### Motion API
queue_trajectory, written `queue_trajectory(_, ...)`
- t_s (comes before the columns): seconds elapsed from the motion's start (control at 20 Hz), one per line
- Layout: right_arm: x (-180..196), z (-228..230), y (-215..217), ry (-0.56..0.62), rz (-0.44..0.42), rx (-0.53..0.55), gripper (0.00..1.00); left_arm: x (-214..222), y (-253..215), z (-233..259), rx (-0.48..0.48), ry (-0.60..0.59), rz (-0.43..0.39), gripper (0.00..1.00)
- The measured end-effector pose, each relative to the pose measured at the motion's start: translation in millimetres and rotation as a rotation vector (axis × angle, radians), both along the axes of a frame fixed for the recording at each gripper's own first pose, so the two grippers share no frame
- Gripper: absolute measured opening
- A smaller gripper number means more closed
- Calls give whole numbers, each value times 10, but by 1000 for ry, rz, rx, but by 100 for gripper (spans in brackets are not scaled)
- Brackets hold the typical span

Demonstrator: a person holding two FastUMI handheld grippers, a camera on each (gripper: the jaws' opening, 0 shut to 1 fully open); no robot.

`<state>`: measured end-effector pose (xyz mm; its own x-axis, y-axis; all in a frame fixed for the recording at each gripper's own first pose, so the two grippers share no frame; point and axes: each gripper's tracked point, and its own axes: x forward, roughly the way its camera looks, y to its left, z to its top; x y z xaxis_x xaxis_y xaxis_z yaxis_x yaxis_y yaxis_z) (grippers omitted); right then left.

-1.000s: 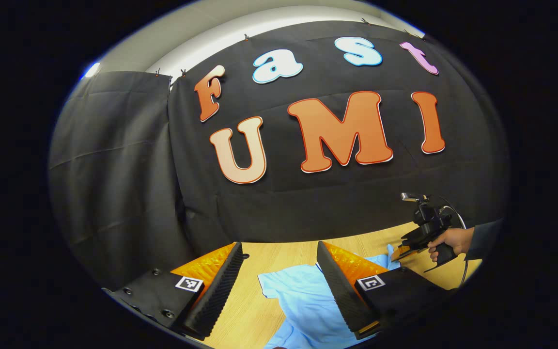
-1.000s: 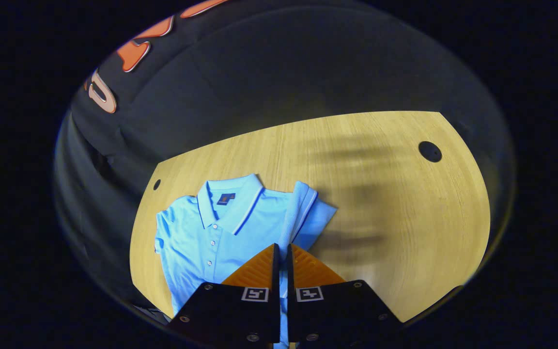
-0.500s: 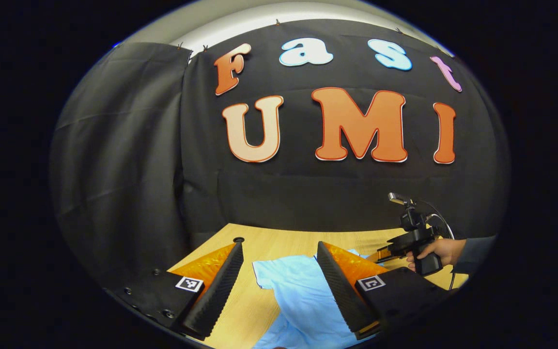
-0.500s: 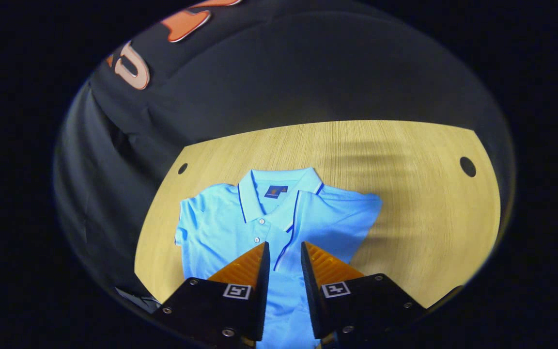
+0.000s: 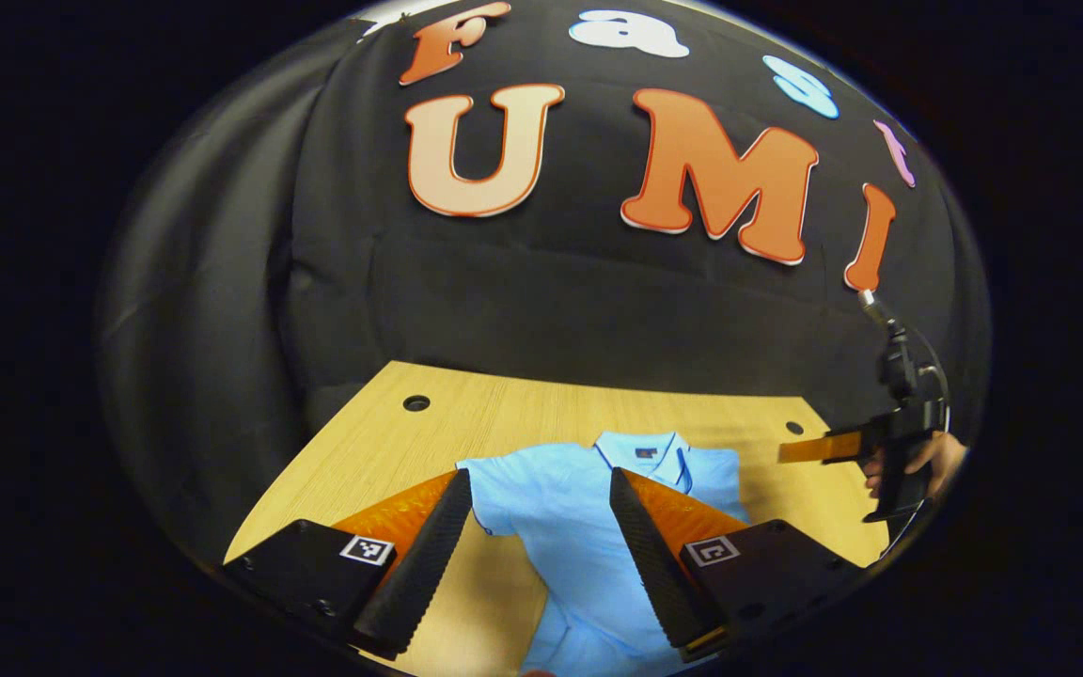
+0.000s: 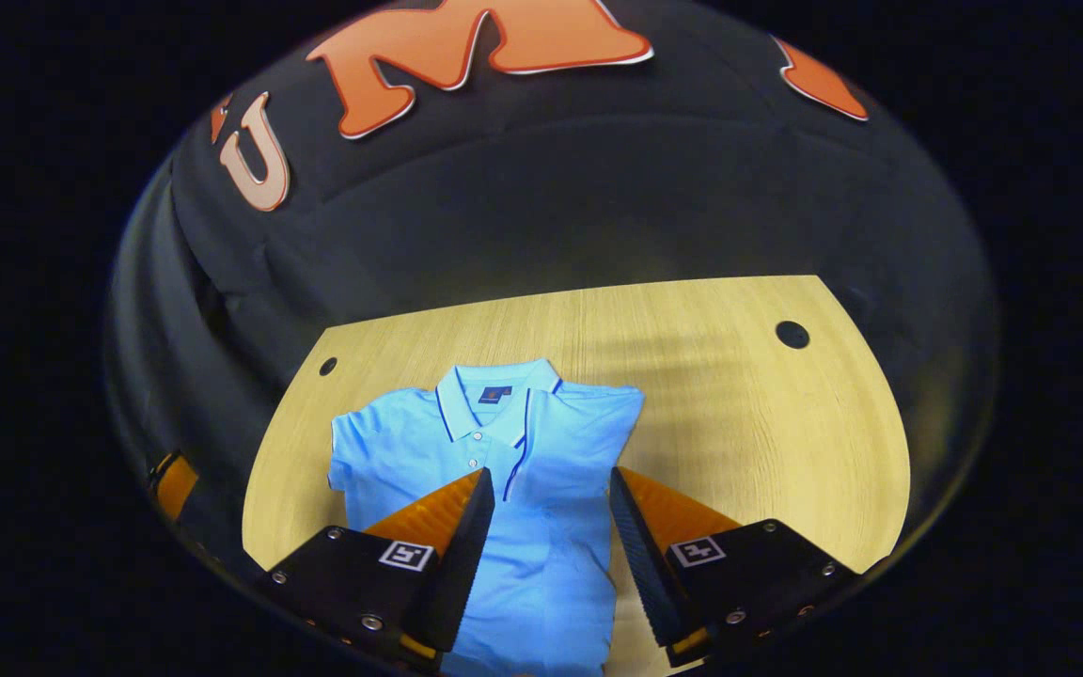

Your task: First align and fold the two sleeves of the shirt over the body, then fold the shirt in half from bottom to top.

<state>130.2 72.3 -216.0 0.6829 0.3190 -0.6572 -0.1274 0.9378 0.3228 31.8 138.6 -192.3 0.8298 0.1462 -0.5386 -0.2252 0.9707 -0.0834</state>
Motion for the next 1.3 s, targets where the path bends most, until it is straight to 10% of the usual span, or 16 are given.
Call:
queue_trajectory(0.55, -960, 159, -398, -95, -198, -132, 90, 718, 532, -1436, -124, 358, -62, 99)
queue_trajectory(1.3, -1438, 179, -529, -77, -262, -146, 93, 977, 786, -2551, -143, 625, 118, 98)
